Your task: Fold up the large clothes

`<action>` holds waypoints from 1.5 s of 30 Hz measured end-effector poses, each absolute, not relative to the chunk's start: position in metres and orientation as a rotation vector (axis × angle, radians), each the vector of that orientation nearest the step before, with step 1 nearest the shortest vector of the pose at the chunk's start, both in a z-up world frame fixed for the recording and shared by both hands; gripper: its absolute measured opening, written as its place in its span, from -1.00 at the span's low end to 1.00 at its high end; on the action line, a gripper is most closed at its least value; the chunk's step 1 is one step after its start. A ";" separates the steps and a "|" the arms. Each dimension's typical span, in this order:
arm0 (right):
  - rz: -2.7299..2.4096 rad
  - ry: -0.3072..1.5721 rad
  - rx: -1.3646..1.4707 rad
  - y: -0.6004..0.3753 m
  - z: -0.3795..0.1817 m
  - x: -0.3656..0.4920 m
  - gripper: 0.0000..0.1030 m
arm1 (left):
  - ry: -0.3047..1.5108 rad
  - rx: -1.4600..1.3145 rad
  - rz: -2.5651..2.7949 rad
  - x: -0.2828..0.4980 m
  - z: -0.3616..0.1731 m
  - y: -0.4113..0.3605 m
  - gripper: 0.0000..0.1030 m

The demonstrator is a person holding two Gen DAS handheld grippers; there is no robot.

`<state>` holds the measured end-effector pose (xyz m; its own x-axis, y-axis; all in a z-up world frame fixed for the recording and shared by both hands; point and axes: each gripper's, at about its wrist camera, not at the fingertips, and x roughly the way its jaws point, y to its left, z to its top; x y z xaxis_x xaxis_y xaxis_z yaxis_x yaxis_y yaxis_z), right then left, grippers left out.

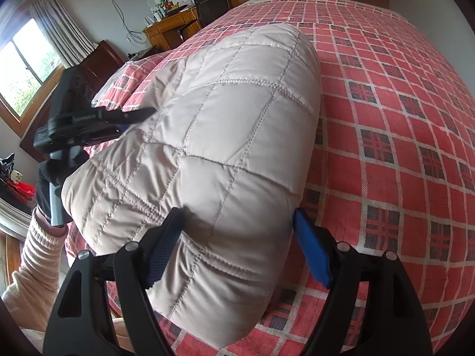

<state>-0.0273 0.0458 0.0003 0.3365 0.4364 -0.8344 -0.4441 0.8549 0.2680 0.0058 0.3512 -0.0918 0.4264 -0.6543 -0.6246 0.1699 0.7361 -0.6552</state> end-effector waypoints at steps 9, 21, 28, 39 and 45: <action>0.591 1.094 0.001 0.044 -0.001 -0.024 0.48 | 1.005 -0.652 -0.535 -0.019 -0.090 0.378 0.01; 0.603 1.106 0.024 0.041 -0.003 -0.021 0.50 | 1.043 -0.687 -0.573 -0.016 -0.102 0.394 0.41; 0.625 1.128 0.059 0.037 -0.006 -0.015 0.51 | 1.068 -0.685 -0.601 -0.006 -0.117 0.388 0.60; 0.686 1.140 0.211 0.011 -0.001 0.000 0.52 | 1.000 -0.700 -0.657 -0.032 -0.107 0.408 0.64; 0.761 1.205 0.373 0.002 -0.020 0.019 0.52 | 1.025 -0.727 -0.671 -0.025 -0.123 0.410 0.70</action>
<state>0.0185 0.0022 -0.0197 0.1550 0.7009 -0.6963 -0.3272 0.7014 0.6332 -0.0249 0.4096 -0.1232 0.3682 -0.7797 -0.5065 0.1518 0.5879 -0.7946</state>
